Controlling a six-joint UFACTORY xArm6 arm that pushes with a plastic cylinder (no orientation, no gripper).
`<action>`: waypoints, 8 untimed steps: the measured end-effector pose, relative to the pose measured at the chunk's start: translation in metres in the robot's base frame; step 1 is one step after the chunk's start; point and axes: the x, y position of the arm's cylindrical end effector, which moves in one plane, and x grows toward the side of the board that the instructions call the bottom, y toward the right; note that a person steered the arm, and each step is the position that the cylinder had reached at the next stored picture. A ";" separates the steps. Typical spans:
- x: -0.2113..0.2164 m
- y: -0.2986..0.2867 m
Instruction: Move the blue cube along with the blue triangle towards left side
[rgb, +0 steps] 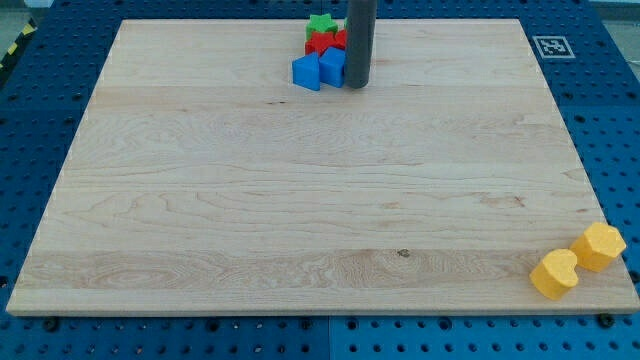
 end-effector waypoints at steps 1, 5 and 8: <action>0.000 0.010; -0.024 -0.005; -0.026 -0.055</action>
